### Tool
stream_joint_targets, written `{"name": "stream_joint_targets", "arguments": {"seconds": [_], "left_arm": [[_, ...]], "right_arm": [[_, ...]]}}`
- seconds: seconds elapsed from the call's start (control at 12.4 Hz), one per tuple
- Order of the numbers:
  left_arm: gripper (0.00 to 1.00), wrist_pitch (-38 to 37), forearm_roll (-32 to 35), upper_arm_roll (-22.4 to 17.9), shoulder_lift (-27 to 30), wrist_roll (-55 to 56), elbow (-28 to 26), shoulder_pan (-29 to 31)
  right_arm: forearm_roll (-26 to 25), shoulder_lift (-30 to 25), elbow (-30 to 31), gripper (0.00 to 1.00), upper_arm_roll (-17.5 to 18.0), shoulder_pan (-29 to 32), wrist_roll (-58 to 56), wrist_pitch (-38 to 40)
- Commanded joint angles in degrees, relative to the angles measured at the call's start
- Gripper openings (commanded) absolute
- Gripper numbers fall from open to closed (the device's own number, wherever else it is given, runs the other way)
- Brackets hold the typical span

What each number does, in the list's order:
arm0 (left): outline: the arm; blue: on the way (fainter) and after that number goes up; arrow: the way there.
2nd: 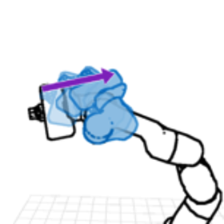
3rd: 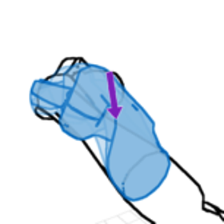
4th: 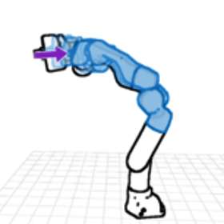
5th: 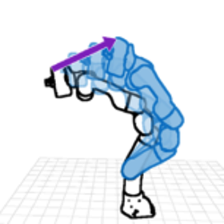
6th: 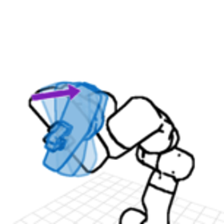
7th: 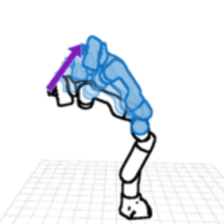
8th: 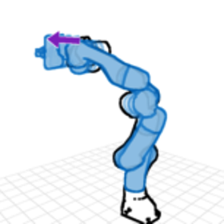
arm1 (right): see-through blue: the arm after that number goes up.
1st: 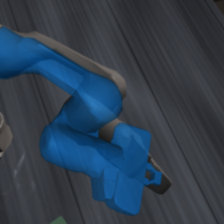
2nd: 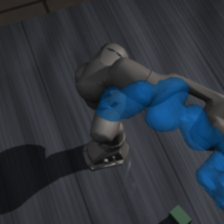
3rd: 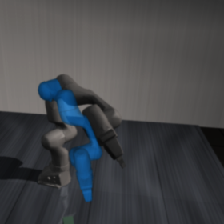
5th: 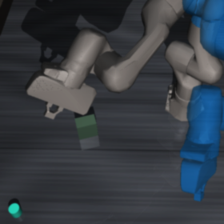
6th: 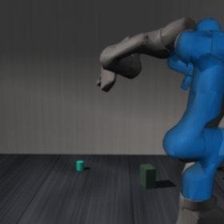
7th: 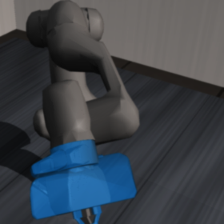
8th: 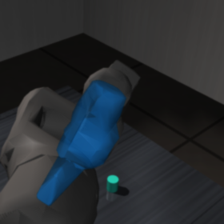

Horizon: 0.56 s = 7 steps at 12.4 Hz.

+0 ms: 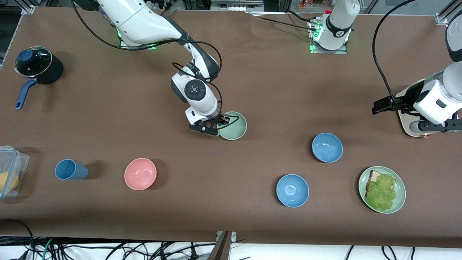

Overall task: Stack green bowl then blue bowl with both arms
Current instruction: 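Grasp the green bowl's rim with the right gripper, then slide the green bowl to the table middle and release it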

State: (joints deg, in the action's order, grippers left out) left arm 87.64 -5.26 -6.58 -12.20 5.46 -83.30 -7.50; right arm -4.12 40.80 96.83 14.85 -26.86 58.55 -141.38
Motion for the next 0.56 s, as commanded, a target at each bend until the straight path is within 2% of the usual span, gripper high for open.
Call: {"name": "stream_joint_targets", "arguments": {"seconds": [0.0,0.16,0.32,0.48], "left_arm": [[1.0,-0.3,0.6,0.4,-0.6,0.0,0.4,0.2],[1.0,3.2,0.8,0.4,-1.1,-0.5,-2.5,-0.4],[1.0,10.0,0.7,0.4,-1.6,-6.0,-7.5,0.0],[1.0,18.7,0.6,0.4,-2.7,-6.6,-12.1,0.1]], "right_arm": [[-1.2,-5.0,-3.9,1.0,-0.8,3.0,-1.1,9.0],[-0.5,-9.8,-10.4,1.0,-0.8,8.3,-10.4,24.5],[1.3,-15.3,-10.2,1.0,-0.9,14.5,-17.6,28.5],[4.1,-20.6,-9.4,1.0,-2.4,18.1,-26.2,31.6]]}}
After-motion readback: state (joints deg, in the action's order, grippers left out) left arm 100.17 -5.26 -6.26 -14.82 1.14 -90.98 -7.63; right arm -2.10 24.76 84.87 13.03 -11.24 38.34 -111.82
